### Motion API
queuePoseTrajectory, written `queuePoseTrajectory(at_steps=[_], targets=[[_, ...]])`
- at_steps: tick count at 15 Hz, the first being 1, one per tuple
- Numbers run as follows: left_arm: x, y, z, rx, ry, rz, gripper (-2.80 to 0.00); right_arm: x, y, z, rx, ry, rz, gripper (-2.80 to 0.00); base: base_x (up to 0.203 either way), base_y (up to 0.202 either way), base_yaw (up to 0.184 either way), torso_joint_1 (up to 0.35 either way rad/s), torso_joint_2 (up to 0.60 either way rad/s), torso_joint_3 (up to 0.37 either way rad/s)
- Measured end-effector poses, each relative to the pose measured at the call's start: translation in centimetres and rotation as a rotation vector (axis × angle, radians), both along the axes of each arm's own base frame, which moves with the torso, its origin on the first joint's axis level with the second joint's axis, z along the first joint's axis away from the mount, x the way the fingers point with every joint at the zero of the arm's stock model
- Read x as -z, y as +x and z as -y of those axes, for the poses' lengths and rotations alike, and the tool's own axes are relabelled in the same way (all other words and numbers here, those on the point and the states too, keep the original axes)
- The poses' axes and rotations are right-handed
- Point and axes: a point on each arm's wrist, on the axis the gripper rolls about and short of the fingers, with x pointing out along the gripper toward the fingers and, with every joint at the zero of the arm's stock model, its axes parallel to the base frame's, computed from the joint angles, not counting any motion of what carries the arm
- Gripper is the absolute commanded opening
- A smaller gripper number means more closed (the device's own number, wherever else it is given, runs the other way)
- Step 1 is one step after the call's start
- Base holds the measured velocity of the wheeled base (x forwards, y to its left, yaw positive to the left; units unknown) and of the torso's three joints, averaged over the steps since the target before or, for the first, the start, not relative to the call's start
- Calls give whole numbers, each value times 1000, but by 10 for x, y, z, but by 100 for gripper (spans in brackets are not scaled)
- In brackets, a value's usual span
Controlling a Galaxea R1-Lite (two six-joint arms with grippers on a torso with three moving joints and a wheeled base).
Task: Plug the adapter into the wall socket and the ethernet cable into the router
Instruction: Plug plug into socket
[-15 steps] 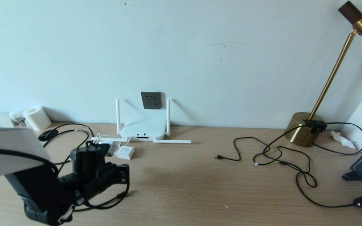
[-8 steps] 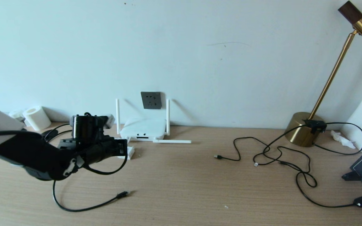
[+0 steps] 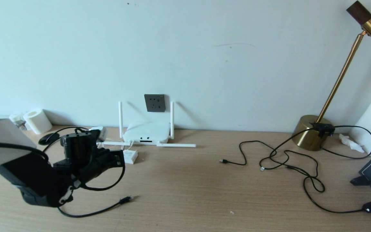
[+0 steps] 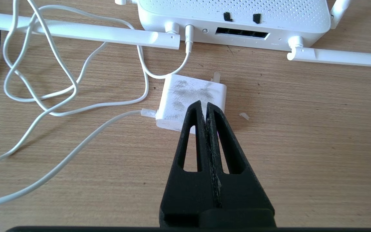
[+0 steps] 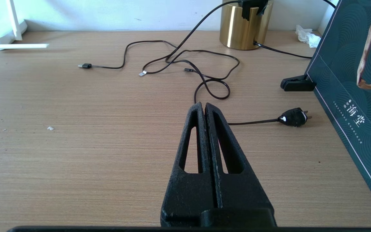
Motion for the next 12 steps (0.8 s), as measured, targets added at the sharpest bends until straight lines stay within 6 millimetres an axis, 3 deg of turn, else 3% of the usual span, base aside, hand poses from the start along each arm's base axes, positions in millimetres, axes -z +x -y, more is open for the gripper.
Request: queuePoseTrajectory(at_steps=[8,9,12], targets=[[42,-1,0,14,-6,38,-280,0,0,0,0,0,0,-280,0,0,0,0,0,0],[44,-2,0,20,-7,29,0,0,0,0,0,1,0,-280,0,0,0,0,0,0],[45,-3,0,25,-3,24,0,0,0,0,0,0,0,-280,0,0,0,0,0,0]])
